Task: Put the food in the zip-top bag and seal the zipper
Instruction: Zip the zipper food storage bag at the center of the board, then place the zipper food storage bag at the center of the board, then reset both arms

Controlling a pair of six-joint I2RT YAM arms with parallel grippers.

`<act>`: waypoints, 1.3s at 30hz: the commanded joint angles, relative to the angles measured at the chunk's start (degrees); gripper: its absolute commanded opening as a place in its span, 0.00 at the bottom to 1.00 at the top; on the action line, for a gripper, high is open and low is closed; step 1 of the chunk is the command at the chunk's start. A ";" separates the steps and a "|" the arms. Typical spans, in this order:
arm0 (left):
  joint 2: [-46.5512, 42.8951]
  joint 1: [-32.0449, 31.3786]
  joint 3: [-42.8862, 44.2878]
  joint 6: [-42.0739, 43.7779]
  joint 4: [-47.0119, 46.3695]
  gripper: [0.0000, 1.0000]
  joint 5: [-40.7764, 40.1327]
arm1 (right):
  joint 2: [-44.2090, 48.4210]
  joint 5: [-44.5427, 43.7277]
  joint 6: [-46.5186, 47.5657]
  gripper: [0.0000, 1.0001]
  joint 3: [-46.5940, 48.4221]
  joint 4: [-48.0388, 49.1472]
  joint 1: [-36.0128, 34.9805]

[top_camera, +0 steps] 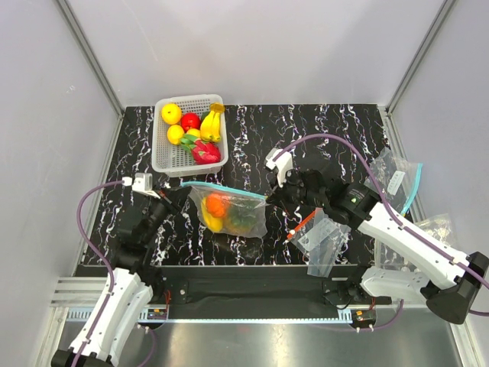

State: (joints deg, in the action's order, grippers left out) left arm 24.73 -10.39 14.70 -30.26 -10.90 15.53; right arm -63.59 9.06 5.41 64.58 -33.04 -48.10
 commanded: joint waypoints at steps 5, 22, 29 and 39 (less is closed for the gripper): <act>-0.21 1.60 2.88 0.38 -1.31 0.00 -10.52 | 2.25 -6.07 -0.75 0.00 0.73 0.85 0.64; 12.44 1.69 13.59 1.33 -1.53 0.68 -16.42 | -15.15 -1.94 -5.05 0.82 14.96 9.32 10.92; 6.48 1.60 24.31 2.23 18.34 0.99 -19.56 | -6.65 -10.54 -13.91 1.00 11.90 12.11 10.92; 0.94 1.60 37.33 9.07 46.36 0.99 -8.24 | 15.39 -19.87 -27.81 1.00 1.71 10.19 10.92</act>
State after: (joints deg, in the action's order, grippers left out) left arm 25.89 -8.88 49.17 -25.45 23.29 1.30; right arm -53.06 -6.28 -15.84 68.82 -22.76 -37.08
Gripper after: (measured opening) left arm 0.988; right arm 0.994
